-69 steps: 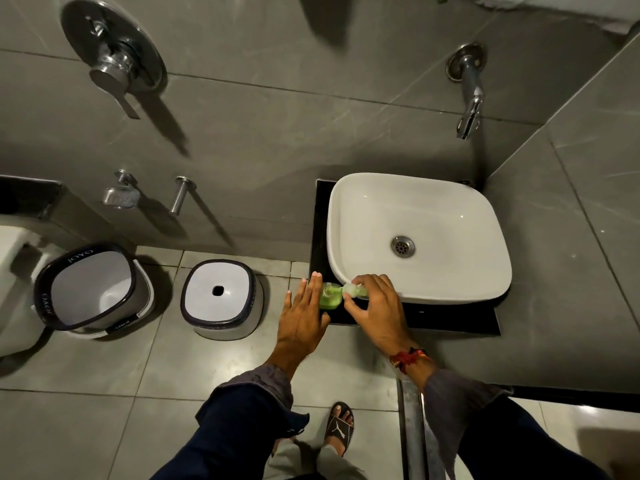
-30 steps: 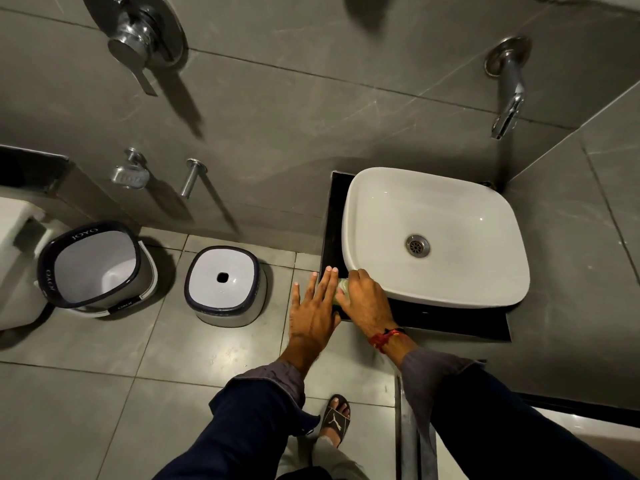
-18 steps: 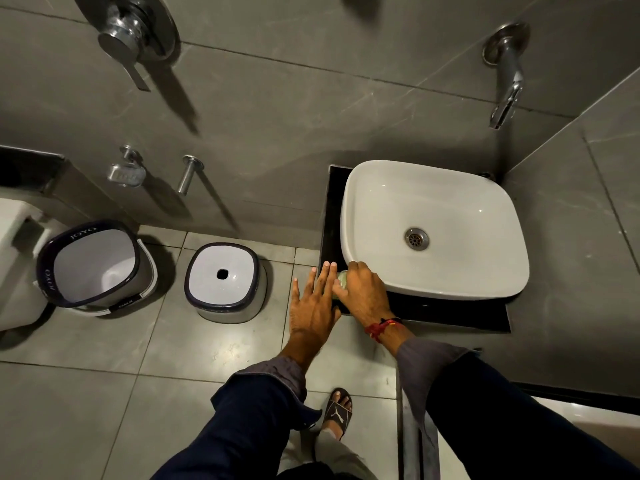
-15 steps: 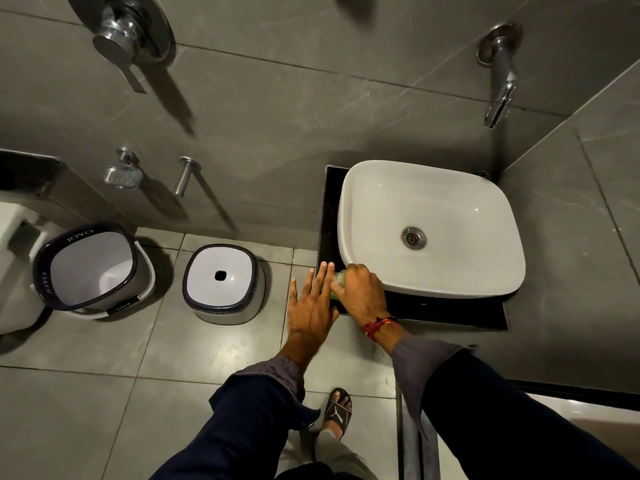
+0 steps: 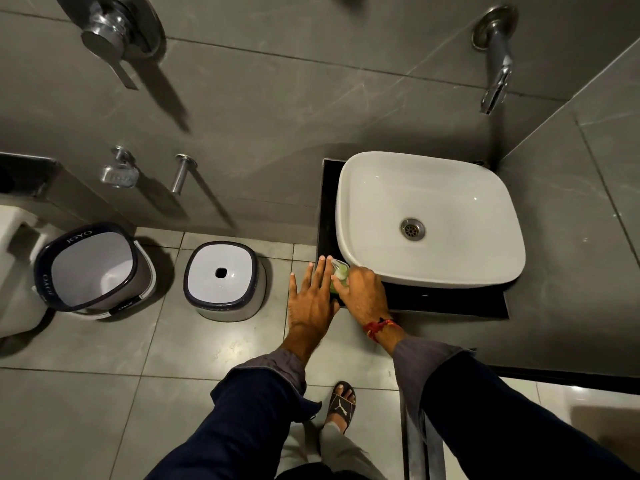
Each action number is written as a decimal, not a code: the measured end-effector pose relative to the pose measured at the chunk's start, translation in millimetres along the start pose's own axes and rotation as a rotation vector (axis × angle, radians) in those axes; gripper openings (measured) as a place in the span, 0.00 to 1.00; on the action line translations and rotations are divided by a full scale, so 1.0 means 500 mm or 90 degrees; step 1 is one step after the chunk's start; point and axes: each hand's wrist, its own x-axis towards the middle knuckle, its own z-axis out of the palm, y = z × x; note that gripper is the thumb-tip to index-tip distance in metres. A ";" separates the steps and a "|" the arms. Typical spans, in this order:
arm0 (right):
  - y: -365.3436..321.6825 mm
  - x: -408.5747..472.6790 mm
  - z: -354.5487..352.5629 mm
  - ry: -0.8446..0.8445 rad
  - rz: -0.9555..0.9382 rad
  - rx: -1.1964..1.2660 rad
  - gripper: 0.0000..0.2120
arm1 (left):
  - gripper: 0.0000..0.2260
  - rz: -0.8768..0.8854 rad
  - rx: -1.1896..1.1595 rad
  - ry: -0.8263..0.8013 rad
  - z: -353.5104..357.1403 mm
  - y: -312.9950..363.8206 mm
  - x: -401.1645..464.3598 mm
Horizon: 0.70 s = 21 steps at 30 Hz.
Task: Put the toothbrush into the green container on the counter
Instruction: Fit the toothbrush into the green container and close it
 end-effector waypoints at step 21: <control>0.003 -0.004 0.014 0.071 0.013 0.168 0.17 | 0.39 0.011 -0.007 0.019 0.012 -0.002 -0.001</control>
